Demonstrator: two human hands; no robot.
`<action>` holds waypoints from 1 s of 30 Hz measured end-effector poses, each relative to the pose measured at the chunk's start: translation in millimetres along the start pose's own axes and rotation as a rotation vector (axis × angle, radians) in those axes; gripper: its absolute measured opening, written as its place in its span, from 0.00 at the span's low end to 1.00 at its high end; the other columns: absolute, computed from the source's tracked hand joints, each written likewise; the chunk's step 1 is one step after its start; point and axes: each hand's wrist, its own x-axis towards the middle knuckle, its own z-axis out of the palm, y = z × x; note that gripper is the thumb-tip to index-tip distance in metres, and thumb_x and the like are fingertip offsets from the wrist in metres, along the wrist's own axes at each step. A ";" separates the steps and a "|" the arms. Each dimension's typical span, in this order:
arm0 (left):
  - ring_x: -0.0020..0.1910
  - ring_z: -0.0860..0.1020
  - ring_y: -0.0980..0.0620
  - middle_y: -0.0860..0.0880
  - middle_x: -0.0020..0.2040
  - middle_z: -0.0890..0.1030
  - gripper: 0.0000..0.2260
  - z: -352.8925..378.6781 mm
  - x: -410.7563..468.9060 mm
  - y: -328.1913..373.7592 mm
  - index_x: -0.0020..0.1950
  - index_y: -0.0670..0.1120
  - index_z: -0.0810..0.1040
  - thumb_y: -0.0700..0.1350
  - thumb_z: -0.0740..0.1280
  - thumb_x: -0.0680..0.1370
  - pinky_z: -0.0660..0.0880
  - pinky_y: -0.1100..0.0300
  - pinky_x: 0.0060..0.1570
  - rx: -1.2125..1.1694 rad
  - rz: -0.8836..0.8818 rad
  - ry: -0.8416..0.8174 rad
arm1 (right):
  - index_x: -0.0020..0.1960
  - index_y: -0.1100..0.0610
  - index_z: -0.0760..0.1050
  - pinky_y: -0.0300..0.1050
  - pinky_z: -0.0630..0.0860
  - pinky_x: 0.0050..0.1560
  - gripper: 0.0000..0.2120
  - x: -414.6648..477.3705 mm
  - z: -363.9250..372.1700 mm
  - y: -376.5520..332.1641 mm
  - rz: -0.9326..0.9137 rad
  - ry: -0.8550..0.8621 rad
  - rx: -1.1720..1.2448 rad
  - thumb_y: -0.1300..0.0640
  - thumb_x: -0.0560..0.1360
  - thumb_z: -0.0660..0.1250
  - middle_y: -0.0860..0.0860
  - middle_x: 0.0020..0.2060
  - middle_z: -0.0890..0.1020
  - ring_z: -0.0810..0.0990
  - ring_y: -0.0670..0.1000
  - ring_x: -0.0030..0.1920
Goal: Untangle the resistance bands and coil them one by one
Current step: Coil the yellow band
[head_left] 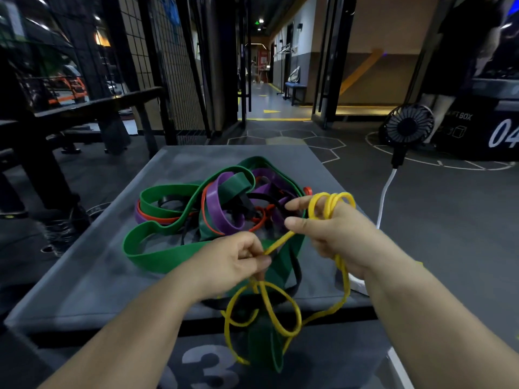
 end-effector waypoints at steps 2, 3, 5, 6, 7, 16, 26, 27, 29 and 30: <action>0.40 0.79 0.56 0.52 0.38 0.83 0.06 -3.0 -1.6 2.6 0.44 0.47 0.76 0.46 0.64 0.80 0.74 0.63 0.45 -0.096 0.041 -0.014 | 0.58 0.55 0.77 0.42 0.53 0.26 0.16 0.3 -4.8 -0.9 -0.005 0.012 0.039 0.57 0.72 0.73 0.45 0.20 0.65 0.57 0.46 0.23; 0.40 0.79 0.55 0.51 0.37 0.82 0.07 -4.4 -3.7 5.4 0.44 0.45 0.76 0.44 0.63 0.80 0.75 0.63 0.45 -0.209 0.067 -0.009 | 0.60 0.56 0.77 0.42 0.53 0.26 0.18 0.0 -5.2 -1.5 0.001 -0.006 0.061 0.53 0.71 0.72 0.46 0.21 0.64 0.57 0.47 0.23; 0.36 0.76 0.51 0.50 0.32 0.78 0.09 -7.7 -7.6 11.5 0.43 0.43 0.74 0.46 0.61 0.80 0.75 0.60 0.40 -0.462 0.123 0.033 | 0.62 0.56 0.76 0.41 0.55 0.26 0.25 -0.6 -3.3 -1.3 0.040 -0.084 0.104 0.45 0.69 0.67 0.49 0.24 0.62 0.57 0.48 0.25; 0.32 0.73 0.51 0.50 0.30 0.76 0.10 -9.7 -9.4 14.5 0.43 0.43 0.74 0.48 0.61 0.79 0.73 0.59 0.37 -0.539 0.152 0.045 | 0.63 0.55 0.75 0.41 0.58 0.27 0.28 -1.1 -1.1 -1.1 0.075 -0.135 0.120 0.41 0.68 0.64 0.51 0.24 0.63 0.59 0.48 0.25; 0.29 0.70 0.52 0.50 0.28 0.73 0.11 -11.5 -11.0 17.0 0.42 0.44 0.74 0.50 0.62 0.80 0.70 0.61 0.32 -0.572 0.178 0.040 | 0.63 0.54 0.75 0.42 0.63 0.30 0.30 -1.8 1.0 -0.5 0.117 -0.189 0.129 0.37 0.67 0.61 0.52 0.25 0.65 0.64 0.50 0.25; 0.30 0.73 0.57 0.39 0.35 0.77 0.11 -12.3 -20.5 23.5 0.45 0.37 0.76 0.44 0.59 0.79 0.69 0.72 0.38 -0.291 0.384 -0.106 | 0.41 0.62 0.79 0.52 0.80 0.50 0.38 2.9 18.3 19.5 0.231 -0.547 0.459 0.26 0.64 0.56 0.60 0.35 0.80 0.83 0.59 0.39; 0.30 0.63 0.53 0.48 0.29 0.63 0.12 -27.5 -22.6 23.9 0.30 0.50 0.66 0.51 0.61 0.73 0.62 0.61 0.33 -0.222 0.503 0.058 | 0.48 0.61 0.78 0.53 0.76 0.51 0.36 -0.9 27.2 31.1 0.058 -0.963 0.580 0.26 0.68 0.63 0.55 0.37 0.82 0.83 0.57 0.42; 0.30 0.61 0.50 0.45 0.29 0.61 0.12 -28.7 -22.0 22.9 0.30 0.50 0.65 0.50 0.60 0.72 0.60 0.59 0.33 -0.275 0.508 0.064 | 0.50 0.61 0.77 0.53 0.76 0.53 0.36 -1.3 28.5 32.0 0.025 -0.989 0.565 0.27 0.69 0.63 0.55 0.39 0.82 0.83 0.57 0.44; 0.31 0.59 0.46 0.42 0.29 0.60 0.13 -30.7 -21.4 20.3 0.29 0.48 0.62 0.49 0.59 0.71 0.58 0.54 0.33 -0.349 0.531 0.037 | 0.52 0.63 0.76 0.55 0.74 0.55 0.37 -2.4 30.6 34.3 -0.016 -1.025 0.549 0.28 0.70 0.63 0.55 0.41 0.81 0.82 0.58 0.47; 0.31 0.58 0.44 0.42 0.29 0.60 0.13 -31.4 -21.6 19.2 0.29 0.47 0.62 0.49 0.59 0.71 0.58 0.53 0.33 -0.366 0.547 0.008 | 0.53 0.64 0.75 0.55 0.74 0.56 0.38 -3.0 31.6 35.4 -0.016 -1.034 0.552 0.28 0.70 0.63 0.55 0.42 0.82 0.82 0.58 0.48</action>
